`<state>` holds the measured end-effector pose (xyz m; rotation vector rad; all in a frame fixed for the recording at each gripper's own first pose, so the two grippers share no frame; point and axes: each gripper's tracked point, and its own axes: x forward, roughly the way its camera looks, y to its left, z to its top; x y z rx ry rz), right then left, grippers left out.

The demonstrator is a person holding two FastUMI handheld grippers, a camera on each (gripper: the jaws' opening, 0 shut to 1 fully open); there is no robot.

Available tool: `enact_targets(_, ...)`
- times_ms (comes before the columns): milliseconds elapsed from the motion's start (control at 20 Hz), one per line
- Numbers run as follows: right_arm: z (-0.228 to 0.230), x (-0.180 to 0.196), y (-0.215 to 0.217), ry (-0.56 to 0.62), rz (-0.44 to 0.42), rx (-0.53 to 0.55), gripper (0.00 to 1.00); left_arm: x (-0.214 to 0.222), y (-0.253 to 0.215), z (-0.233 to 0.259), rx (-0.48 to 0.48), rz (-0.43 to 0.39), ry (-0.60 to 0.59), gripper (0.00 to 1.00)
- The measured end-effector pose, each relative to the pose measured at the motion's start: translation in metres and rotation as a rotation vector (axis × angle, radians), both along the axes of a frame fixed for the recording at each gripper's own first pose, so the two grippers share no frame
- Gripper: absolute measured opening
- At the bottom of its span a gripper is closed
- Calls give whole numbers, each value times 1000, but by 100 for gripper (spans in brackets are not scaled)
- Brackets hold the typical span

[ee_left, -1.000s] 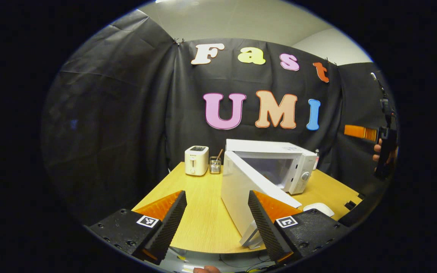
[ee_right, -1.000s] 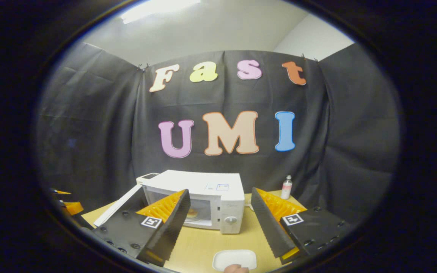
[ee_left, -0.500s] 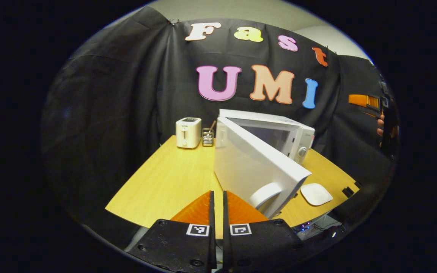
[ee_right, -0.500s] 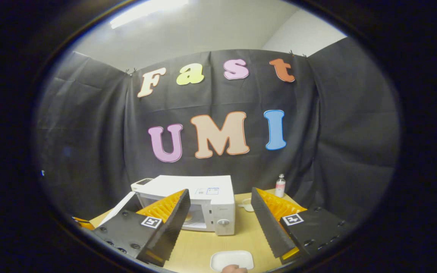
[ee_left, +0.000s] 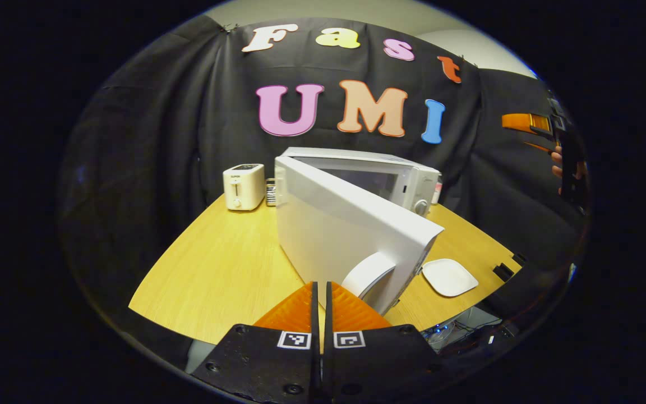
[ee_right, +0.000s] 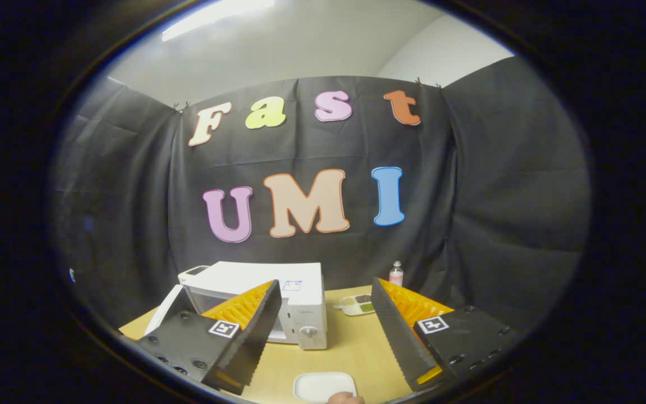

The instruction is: Open the microwave oven with the left hand, put the food in, and close the microwave oven.

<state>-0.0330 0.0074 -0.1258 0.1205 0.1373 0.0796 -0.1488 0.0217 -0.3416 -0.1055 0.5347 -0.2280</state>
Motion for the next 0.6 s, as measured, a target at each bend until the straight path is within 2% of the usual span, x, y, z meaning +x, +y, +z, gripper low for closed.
enact_targets(150, 4, -3, -16, -1, -32, -5, 92, 12, -27, -2, 3, -74, -13, 0)
enact_targets(200, 5, -6, -21, -2, -45, -7, 99, 17, -36, -2, -3, -95, -13, 0)
enact_targets(300, 12, -13, -34, -10, -80, -11, 99, 27, -54, -4, -18, -132, -13, 1)
enact_targets(350, 15, -16, -41, -13, -97, -14, 92, 33, -63, -5, -21, -150, -16, 0)
enact_targets(400, 16, -20, -49, -15, -116, -19, 99, 40, -70, -4, -23, -168, -20, 0)
enact_targets(550, 22, -33, -78, -21, -174, -54, 99, 59, -90, -8, -27, -218, -26, 0)
enact_targets(600, 24, -36, -88, -23, -197, -64, 92, 65, -95, -9, -27, -230, -25, 0)
